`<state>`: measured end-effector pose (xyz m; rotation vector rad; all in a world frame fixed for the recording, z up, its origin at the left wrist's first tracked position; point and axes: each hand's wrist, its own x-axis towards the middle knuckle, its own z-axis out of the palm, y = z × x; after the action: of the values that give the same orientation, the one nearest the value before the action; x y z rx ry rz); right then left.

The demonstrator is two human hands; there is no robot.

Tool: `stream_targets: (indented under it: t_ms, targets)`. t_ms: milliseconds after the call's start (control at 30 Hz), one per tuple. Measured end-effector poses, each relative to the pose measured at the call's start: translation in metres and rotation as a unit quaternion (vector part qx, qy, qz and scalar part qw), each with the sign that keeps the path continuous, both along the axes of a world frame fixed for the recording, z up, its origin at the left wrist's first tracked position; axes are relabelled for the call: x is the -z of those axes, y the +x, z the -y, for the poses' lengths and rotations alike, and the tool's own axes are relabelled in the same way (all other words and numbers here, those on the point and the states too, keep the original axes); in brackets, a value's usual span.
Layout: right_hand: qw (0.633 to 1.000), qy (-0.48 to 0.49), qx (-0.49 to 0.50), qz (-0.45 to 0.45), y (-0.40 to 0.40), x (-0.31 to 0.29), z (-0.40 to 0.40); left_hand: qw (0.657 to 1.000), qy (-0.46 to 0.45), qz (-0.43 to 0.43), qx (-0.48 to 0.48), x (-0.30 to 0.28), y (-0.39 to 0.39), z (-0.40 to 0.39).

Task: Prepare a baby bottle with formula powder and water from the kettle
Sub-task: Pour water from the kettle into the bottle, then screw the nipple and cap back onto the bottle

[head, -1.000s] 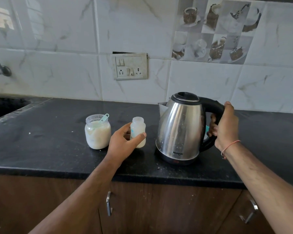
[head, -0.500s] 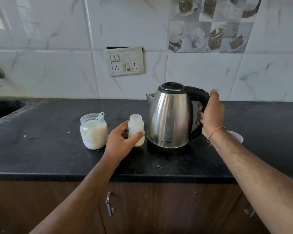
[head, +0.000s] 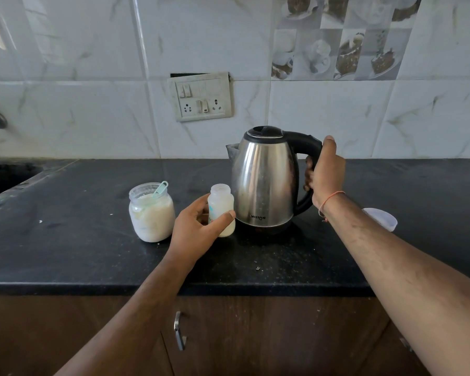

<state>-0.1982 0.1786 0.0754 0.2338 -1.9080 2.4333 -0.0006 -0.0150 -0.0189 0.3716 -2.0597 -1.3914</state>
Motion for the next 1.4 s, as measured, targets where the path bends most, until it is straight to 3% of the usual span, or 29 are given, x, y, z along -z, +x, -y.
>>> stream_targets:
  t_ms: [567,767,933,1133,1400]
  targets:
    - [0.997,0.044,-0.038,-0.048,-0.007,0.012,-0.006,1.0,-0.003,0.013,0.018,0.0,0.002,0.0]
    - [0.986,0.145,0.0,-0.081,-0.008,0.042,-0.028,0.998,-0.018,0.032,0.044,-0.003,0.004,-0.004]
    - [0.958,0.234,0.024,-0.164,-0.002,0.072,-0.058,0.997,-0.041,0.045,0.056,-0.007,0.007,-0.005]
    - [0.916,0.265,0.108,-0.283,0.016,0.085,-0.084,0.993,-0.079,0.052,0.075,-0.008,0.013,-0.013]
    - [0.921,0.329,0.113,-0.176,0.018,0.078,-0.089,0.987,-0.112,0.068,0.096,-0.004,0.013,-0.028]
